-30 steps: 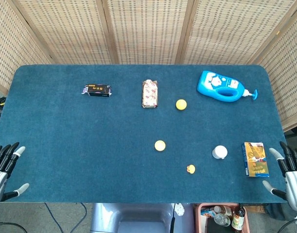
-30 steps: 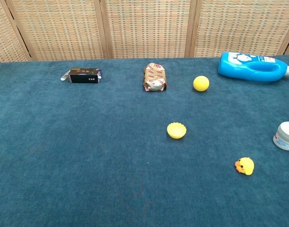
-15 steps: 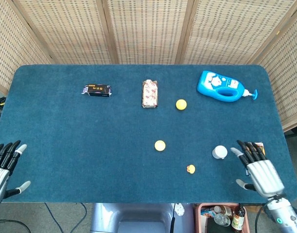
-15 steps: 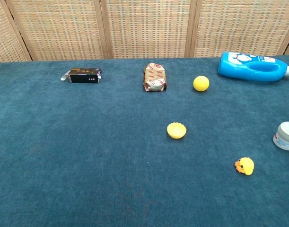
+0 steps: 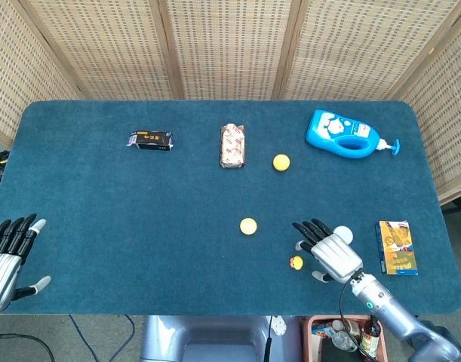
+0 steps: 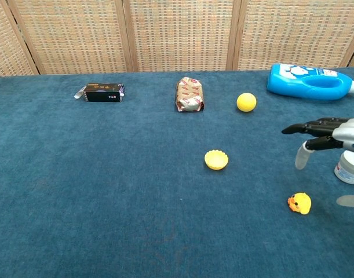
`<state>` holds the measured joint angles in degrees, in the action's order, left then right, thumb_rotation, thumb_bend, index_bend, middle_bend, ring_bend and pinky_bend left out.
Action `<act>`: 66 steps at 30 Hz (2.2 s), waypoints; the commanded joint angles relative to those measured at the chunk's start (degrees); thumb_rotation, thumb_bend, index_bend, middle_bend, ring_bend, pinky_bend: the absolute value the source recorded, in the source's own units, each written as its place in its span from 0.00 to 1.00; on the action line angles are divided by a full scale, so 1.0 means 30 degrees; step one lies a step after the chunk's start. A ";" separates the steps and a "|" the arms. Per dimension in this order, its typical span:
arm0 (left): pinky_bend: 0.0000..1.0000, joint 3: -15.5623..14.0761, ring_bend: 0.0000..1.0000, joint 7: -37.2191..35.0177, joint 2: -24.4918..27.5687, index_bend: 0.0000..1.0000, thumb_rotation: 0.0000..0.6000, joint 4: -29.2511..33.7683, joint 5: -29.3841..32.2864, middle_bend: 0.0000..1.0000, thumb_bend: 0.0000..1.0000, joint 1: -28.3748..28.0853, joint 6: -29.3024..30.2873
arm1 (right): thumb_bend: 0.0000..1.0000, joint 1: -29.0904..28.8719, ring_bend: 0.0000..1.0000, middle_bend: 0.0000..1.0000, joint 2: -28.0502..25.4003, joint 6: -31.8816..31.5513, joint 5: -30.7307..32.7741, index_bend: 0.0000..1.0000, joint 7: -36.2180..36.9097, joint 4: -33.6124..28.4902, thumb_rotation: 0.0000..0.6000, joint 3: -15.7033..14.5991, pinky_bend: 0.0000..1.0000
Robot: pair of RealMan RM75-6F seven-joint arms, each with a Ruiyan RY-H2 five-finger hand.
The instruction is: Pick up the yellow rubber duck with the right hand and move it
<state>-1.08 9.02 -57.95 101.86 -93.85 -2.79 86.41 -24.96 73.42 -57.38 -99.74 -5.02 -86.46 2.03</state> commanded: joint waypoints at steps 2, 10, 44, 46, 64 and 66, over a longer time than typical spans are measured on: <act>0.00 0.0061 0.00 0.0189 -0.0035 0.00 1.00 0.0008 0.0141 0.00 0.00 -0.0073 -0.0109 | 0.22 -0.0388 0.00 0.00 0.0750 0.0458 0.0278 0.33 -0.0355 0.0617 1.00 -0.0150 0.04; 0.00 0.0052 0.00 0.0329 -0.0031 0.00 1.00 0.0071 0.0261 0.00 0.00 -0.0144 -0.0243 | 0.23 -0.0754 0.00 0.00 0.1681 0.0656 0.0376 0.36 -0.0556 0.1772 1.00 -0.0559 0.05; 0.00 -0.0031 0.00 -0.0129 0.0169 0.00 1.00 0.0142 0.0364 0.00 0.00 -0.0236 -0.0277 | 0.30 -0.1829 0.00 0.00 0.3774 -0.1131 -0.0891 0.52 -0.0064 0.5361 1.00 -0.1820 0.08; 0.00 -0.0026 0.00 -0.0148 0.0182 0.00 1.00 0.0145 0.0393 0.00 0.00 -0.0253 -0.0306 | 0.30 -0.1845 0.00 0.00 0.3728 -0.1259 -0.0844 0.52 0.0046 0.5254 1.00 -0.1804 0.08; 0.00 0.0006 0.00 -0.0256 0.0316 0.00 1.00 0.0312 0.0584 0.00 0.00 -0.0481 -0.0674 | 0.30 -0.4319 0.00 0.00 0.2318 0.1406 0.2606 0.52 -0.1874 0.1426 1.00 0.1376 0.08; 0.00 -0.0012 0.00 -0.0210 0.0296 0.00 1.00 0.0306 0.0636 0.00 0.00 -0.0551 -0.0841 | 0.30 -0.4850 0.00 0.00 0.2459 0.2291 0.3514 0.52 -0.2627 0.1137 1.00 0.1915 0.08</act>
<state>-1.09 8.34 -57.03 102.78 -92.00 -4.37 83.97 -37.53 80.63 -53.17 -91.86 -10.48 -81.56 5.73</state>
